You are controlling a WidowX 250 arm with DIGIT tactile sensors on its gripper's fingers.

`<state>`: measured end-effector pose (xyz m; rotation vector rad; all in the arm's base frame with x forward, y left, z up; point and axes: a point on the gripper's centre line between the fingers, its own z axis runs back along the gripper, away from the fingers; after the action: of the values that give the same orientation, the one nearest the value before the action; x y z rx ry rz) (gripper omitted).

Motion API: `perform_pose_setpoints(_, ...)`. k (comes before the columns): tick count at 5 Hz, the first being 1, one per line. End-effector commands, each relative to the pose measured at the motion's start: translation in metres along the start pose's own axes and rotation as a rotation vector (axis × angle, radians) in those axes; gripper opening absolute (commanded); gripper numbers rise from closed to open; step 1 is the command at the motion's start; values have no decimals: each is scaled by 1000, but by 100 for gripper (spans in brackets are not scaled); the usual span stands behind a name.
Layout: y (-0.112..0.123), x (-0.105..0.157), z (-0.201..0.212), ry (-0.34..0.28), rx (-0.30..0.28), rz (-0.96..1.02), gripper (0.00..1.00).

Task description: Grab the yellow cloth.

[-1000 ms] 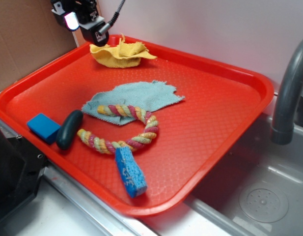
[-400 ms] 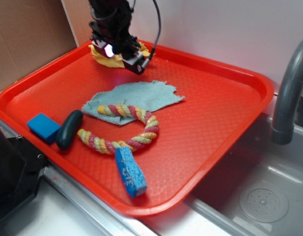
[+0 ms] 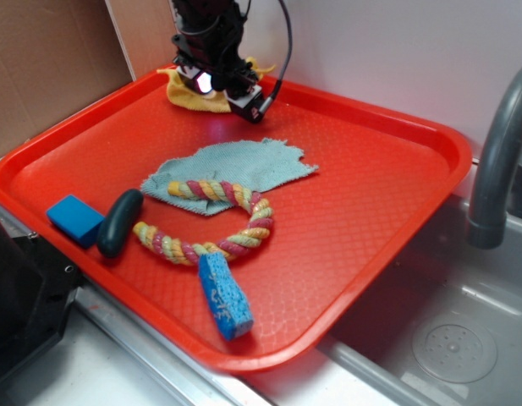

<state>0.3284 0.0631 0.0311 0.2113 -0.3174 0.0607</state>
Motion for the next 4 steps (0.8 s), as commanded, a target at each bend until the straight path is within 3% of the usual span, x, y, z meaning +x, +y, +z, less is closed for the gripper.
perform_pose_setpoints(1, 4, 30, 8, -20, 40, 11, 0)
perform_pose_setpoints(3, 41, -7, 26, 16, 44, 132, 0)
perform_pose_setpoints(4, 43, -32, 57, 49, 24, 183, 0)
